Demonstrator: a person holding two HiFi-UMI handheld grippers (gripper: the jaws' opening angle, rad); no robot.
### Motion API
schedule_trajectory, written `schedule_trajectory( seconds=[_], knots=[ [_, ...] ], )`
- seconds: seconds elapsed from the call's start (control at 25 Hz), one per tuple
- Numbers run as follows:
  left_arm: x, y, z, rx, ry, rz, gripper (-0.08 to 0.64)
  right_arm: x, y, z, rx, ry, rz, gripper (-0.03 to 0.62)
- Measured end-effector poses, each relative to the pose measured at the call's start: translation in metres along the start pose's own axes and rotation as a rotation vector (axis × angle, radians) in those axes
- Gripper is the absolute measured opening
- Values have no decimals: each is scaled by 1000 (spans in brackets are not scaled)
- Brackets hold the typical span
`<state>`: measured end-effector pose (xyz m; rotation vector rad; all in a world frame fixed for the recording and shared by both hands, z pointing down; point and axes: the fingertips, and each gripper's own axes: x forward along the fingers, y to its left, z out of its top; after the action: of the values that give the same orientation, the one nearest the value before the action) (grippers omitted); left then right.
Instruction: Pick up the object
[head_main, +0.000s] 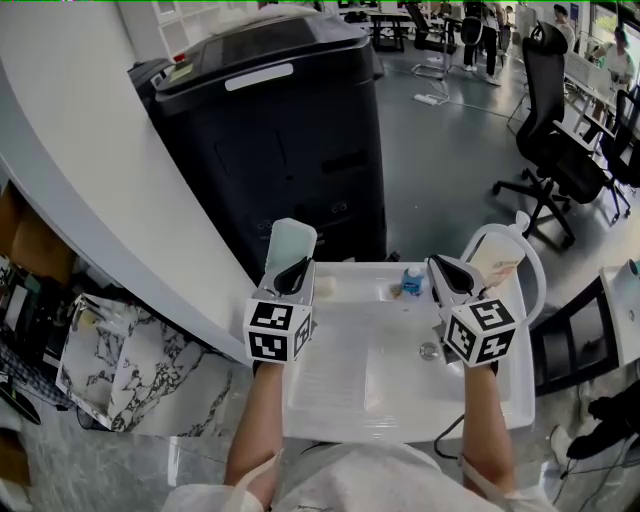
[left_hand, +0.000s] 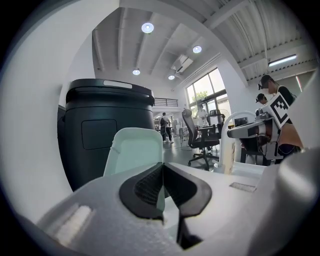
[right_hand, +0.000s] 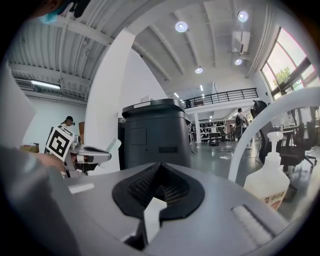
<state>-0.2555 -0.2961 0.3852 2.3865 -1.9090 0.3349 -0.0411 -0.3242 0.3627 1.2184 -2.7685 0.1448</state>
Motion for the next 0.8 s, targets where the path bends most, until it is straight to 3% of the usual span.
schedule_trajectory(
  seconds=[0.8],
  knots=[
    [3, -2, -2, -5, -1, -4, 9, 2, 2, 5, -1, -18, -5, 2]
  ],
)
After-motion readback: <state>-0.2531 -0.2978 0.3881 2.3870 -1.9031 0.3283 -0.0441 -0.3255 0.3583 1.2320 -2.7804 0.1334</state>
